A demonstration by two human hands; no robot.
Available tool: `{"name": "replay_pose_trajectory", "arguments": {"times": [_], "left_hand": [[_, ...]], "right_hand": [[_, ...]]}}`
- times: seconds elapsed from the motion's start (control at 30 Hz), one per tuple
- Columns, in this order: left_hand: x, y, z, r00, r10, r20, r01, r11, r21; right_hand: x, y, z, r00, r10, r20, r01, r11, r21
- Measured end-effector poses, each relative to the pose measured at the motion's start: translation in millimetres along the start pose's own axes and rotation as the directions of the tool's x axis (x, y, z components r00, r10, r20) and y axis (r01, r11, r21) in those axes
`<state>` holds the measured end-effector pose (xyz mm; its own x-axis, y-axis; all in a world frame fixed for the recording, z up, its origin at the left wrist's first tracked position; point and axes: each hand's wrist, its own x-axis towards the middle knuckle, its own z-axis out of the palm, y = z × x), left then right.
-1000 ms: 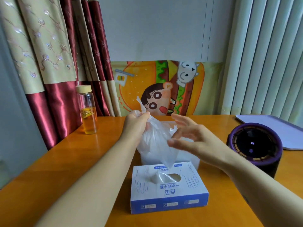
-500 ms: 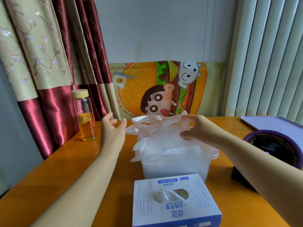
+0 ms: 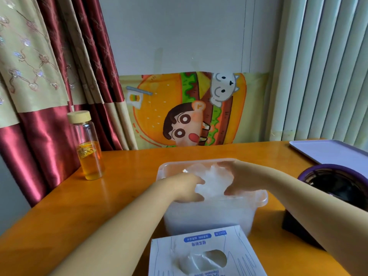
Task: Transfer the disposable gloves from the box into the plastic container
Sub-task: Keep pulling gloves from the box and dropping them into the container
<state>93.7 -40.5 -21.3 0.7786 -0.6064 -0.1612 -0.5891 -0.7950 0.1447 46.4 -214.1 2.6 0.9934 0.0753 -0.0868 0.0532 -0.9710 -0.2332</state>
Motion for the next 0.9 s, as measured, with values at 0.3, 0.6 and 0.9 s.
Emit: {"name": "replay_pose_trajectory", "arguments": {"times": [0.3, 0.6, 0.9], "left_hand": [[20, -1, 7, 0.984, -0.046, 0.172, 0.039, 0.998, 0.043], [37, -14, 25, 0.939, -0.146, 0.311, 0.056, 0.958, 0.283], [-14, -5, -42, 0.993, -0.019, 0.114, 0.02, 1.0, -0.011]], "right_hand": [[10, -15, 12, 0.967, -0.243, 0.07, 0.253, 0.94, -0.228], [45, 9, 37, 0.906, -0.04, 0.421, 0.216, 0.9, -0.379], [11, -3, 0, 0.99, -0.093, 0.11, 0.126, 0.93, -0.346]]}}
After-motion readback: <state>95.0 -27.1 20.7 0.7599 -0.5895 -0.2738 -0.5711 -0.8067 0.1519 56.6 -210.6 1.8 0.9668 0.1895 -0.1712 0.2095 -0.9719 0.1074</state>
